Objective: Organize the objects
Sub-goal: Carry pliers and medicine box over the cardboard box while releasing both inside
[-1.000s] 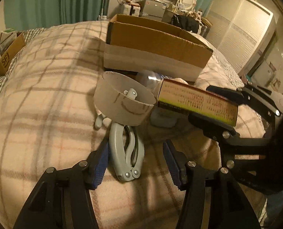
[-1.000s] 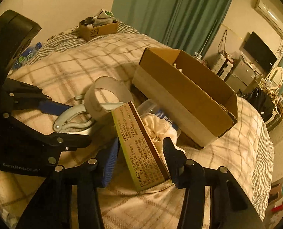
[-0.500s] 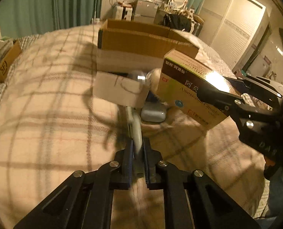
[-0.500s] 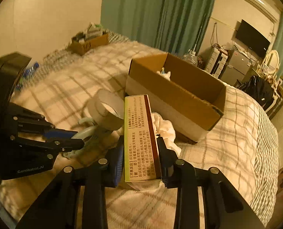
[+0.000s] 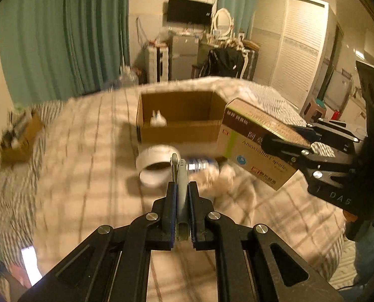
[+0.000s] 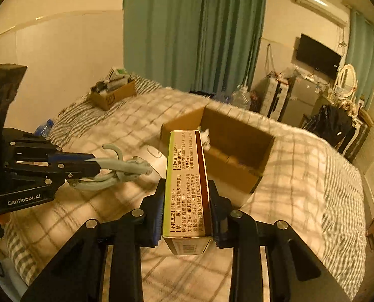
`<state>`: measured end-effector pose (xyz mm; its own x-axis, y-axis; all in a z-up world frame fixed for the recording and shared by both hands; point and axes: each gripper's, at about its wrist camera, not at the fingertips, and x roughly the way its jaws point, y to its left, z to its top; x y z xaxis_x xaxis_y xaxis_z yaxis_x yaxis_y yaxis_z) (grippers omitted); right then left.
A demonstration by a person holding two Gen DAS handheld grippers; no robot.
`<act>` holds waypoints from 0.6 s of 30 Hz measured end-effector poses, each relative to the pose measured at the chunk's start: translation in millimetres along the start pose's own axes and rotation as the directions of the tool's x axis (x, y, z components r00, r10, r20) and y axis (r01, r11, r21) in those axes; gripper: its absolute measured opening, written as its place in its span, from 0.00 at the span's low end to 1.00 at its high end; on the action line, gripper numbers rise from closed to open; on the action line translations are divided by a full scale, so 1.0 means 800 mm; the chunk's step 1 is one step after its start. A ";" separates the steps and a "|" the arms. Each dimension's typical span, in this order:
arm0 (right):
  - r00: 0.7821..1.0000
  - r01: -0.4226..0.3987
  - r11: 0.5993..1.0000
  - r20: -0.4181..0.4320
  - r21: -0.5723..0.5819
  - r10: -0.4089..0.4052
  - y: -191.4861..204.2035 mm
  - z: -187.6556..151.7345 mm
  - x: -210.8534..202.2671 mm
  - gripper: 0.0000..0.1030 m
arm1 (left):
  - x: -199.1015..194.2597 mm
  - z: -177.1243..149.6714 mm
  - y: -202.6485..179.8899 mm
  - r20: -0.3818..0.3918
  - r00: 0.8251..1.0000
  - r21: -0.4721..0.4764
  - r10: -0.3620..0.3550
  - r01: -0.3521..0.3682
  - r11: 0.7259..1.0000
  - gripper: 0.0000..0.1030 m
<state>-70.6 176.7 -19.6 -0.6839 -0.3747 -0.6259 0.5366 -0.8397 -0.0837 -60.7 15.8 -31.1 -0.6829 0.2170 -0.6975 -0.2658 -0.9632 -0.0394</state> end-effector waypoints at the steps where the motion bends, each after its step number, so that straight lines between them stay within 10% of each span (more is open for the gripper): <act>1: 1.000 0.008 1.000 0.011 0.002 -0.008 -0.003 0.006 -0.002 0.28 | -0.002 0.011 -0.003 0.017 1.000 0.008 -0.008 0.008 1.000 0.08; 18: 0.979 0.143 0.981 0.125 0.128 -0.159 -0.096 0.146 0.040 0.28 | 0.064 0.181 0.018 0.172 0.984 -0.027 0.043 -0.039 0.999 0.08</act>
<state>-191.3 183.2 56.9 -0.8168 -0.2828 -0.5028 0.3656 -0.9280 -0.0719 -198.2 36.3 36.3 -0.8008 0.1990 -0.5649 -0.2200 -0.9750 -0.0315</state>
